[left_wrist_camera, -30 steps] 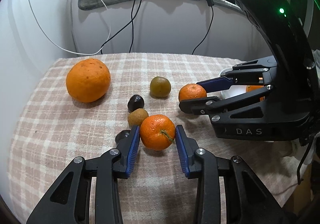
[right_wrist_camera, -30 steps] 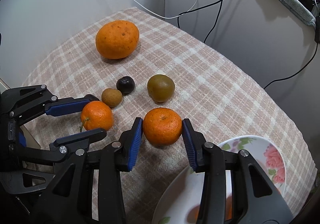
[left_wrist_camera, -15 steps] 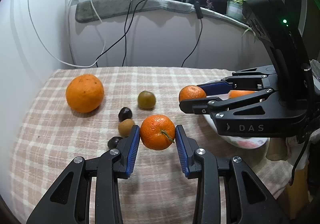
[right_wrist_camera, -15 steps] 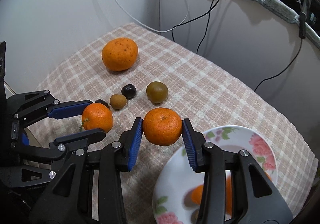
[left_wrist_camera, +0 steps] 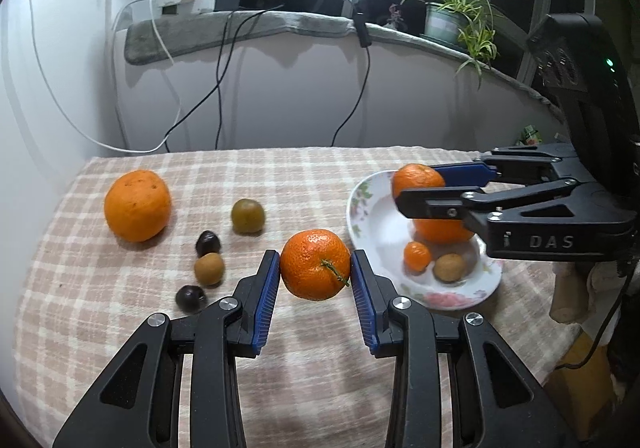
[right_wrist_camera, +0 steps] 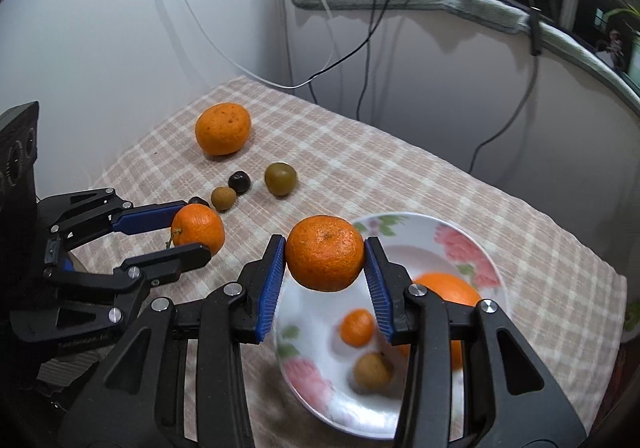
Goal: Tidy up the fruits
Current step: 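Carry both held mandarins over the white plate with both grippers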
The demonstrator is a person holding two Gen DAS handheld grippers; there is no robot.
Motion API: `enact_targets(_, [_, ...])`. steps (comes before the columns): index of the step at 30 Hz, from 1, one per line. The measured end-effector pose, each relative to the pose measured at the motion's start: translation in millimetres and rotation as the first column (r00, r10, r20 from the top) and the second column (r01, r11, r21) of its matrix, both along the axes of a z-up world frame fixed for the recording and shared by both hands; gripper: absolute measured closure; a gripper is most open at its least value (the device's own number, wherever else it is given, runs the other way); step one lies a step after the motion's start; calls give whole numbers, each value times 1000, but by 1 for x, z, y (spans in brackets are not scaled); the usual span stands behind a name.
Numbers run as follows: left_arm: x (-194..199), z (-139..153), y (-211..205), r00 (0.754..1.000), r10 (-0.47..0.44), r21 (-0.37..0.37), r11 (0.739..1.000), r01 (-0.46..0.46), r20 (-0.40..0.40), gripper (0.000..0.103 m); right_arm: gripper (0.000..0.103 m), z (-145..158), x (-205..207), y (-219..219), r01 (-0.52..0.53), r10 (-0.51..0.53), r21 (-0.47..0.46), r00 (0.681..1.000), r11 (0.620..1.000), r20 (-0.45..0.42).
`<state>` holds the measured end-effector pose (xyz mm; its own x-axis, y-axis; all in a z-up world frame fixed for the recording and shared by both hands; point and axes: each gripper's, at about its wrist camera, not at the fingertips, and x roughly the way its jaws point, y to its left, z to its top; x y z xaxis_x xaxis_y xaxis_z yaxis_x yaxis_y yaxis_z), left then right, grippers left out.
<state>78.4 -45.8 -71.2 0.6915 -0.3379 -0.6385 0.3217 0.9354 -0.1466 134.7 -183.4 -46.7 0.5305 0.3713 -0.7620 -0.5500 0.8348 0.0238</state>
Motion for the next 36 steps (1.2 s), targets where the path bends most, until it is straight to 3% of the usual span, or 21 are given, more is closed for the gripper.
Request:
enact_targets(17, [11,-3,-40,998,-69,-10,998,69,-10,69,61,5,-34,-80,136,-136,37,991,990,12])
enact_targets(36, [17,-14,-54,995,-94,5,996,94,-44,69,61,-21,-51,-91,152,-151,30,988,988,-33])
